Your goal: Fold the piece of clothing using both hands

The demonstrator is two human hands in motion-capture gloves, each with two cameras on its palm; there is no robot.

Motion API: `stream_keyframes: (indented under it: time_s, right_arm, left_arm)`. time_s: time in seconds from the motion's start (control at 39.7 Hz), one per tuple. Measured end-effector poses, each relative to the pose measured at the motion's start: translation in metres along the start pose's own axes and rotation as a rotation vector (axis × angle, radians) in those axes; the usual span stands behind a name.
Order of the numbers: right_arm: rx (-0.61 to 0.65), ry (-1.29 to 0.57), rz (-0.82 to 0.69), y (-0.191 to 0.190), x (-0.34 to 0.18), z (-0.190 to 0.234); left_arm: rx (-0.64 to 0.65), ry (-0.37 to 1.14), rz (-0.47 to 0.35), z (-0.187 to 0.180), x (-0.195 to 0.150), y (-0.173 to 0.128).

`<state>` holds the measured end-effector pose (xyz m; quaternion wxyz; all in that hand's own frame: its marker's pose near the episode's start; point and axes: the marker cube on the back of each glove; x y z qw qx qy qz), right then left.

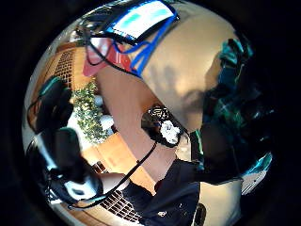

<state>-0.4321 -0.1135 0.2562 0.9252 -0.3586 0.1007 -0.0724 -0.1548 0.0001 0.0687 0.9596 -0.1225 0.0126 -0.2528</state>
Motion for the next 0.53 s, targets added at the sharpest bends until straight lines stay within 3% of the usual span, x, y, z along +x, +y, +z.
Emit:
stream_keyframes:
  time_s: [0.05, 0.18, 0.35, 0.53]
  right_arm:
    - [0.148, -0.018, -0.052, -0.007, 0.001, -0.011]
    - [0.302, -0.09, -0.1, 0.024, 0.019, -0.051]
    - [0.43, -0.117, -0.115, 0.078, 0.048, -0.084]
    - [0.543, -0.137, -0.132, 0.1, 0.068, -0.082]
  left_arm:
    - [0.003, -0.001, 0.004, -0.001, 0.003, 0.0]
    - [0.007, -0.022, 0.014, -0.009, 0.012, 0.003]
    - [0.017, -0.054, 0.034, -0.026, 0.02, 0.015]
    - [0.049, -0.057, 0.041, -0.035, 0.021, 0.03]
